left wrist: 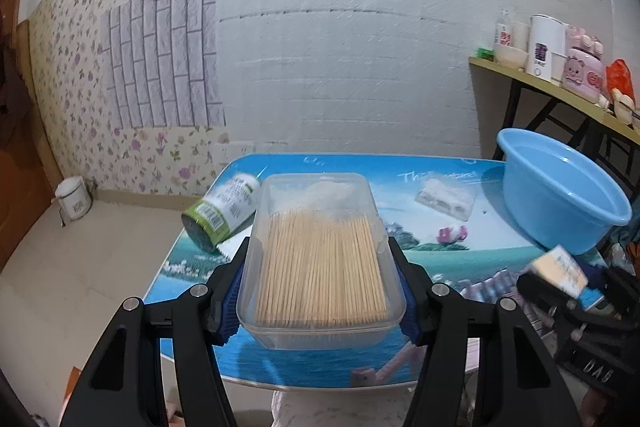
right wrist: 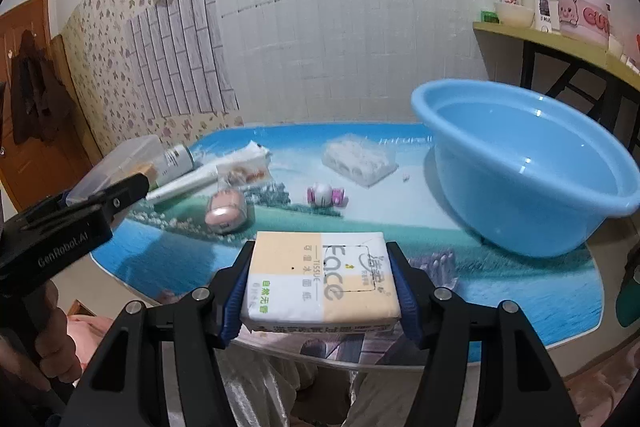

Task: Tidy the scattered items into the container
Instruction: 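Carry the tissue pack and toothpick box over the blue basin with both grippers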

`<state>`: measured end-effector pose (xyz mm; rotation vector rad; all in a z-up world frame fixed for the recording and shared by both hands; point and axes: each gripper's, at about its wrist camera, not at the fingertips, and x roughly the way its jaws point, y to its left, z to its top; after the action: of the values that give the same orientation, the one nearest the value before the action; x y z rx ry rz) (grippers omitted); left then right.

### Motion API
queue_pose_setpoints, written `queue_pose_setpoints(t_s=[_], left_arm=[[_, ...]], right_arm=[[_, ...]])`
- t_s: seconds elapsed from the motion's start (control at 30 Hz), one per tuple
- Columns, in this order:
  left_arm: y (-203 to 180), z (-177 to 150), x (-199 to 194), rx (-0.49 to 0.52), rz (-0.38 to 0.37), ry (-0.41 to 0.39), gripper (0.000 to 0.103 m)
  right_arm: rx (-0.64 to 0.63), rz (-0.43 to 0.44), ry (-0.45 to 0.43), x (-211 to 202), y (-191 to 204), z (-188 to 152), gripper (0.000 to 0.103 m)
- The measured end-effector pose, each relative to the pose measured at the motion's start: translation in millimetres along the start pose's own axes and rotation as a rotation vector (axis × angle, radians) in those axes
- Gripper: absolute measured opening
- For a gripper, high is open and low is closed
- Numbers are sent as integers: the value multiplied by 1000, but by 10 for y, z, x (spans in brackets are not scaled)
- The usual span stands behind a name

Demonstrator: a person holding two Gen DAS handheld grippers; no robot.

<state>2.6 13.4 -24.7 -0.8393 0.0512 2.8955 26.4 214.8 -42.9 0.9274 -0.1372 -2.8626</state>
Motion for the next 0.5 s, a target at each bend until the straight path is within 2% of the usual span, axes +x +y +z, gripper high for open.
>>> queue_pose_setpoints(t_s=[0.2,0.5], left_arm=[[-131,268,-119,16,-60,-36,59],[-638,625,-209,82,-172,-86,59]], right_arm=[[12,-4,-122,-385,-145,356,63],[100,-107,-154,-595,-652,655,63]])
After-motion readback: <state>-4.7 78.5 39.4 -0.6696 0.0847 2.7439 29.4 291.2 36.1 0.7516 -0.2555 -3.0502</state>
